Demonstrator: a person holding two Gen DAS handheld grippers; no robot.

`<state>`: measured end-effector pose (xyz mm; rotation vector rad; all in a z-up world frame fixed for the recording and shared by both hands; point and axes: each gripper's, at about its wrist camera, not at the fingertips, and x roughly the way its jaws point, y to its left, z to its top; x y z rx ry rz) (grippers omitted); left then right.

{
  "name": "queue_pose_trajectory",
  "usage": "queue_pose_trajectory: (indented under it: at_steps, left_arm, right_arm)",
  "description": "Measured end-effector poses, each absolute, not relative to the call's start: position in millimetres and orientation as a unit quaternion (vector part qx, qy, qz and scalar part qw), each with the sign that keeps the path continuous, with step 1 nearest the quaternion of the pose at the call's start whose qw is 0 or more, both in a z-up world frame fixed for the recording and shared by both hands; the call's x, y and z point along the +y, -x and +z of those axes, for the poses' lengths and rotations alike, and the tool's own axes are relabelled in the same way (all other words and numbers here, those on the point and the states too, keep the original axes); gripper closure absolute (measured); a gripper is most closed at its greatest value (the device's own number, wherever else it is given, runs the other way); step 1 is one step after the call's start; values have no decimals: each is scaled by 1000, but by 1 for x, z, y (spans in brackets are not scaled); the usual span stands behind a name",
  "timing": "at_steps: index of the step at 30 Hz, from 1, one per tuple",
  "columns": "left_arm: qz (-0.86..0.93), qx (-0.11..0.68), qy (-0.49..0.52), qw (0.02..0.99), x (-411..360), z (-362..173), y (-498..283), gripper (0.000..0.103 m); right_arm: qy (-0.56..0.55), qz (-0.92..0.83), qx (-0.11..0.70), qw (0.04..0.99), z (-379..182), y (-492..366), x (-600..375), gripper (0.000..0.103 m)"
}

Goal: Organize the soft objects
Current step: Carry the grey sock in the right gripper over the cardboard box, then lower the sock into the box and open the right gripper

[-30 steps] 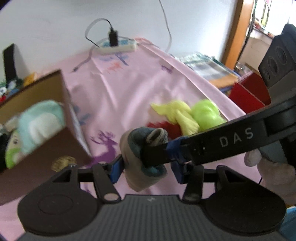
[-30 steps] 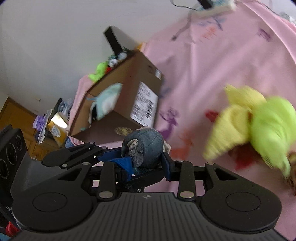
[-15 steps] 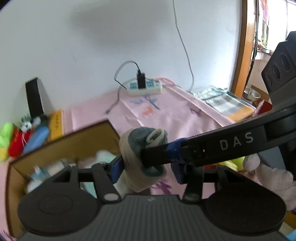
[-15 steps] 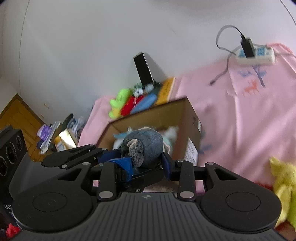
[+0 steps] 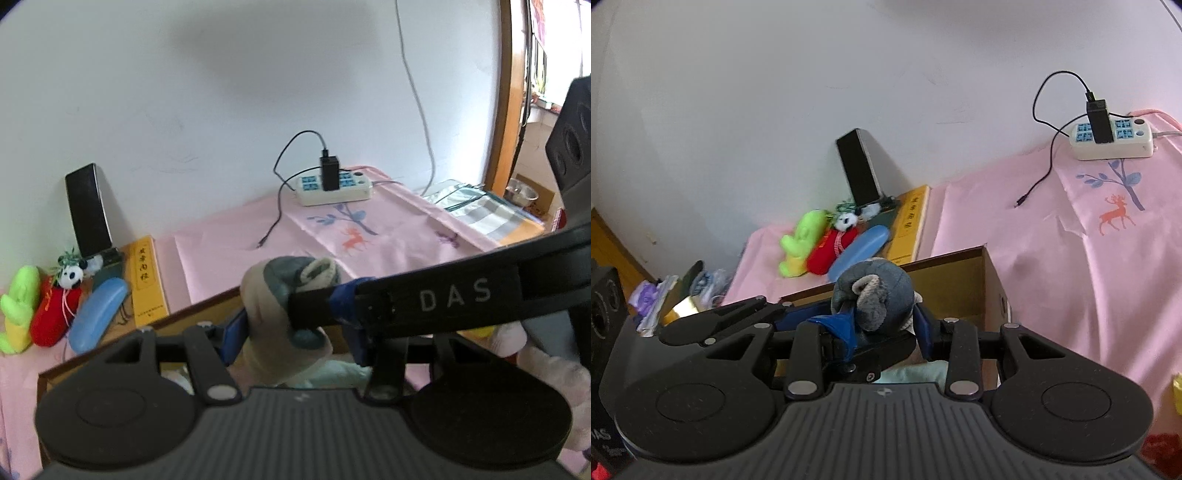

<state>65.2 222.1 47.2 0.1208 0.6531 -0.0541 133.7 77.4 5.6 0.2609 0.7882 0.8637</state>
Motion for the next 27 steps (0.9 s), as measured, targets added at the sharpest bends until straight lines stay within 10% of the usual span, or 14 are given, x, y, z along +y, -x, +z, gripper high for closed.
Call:
queue_pose_trajectory:
  at_steps: [27]
  left_arm:
    - [-11,370,41,928,272,-16,-113,35]
  right_arm:
    - [-52,327,329,885,-40,-154,108,90]
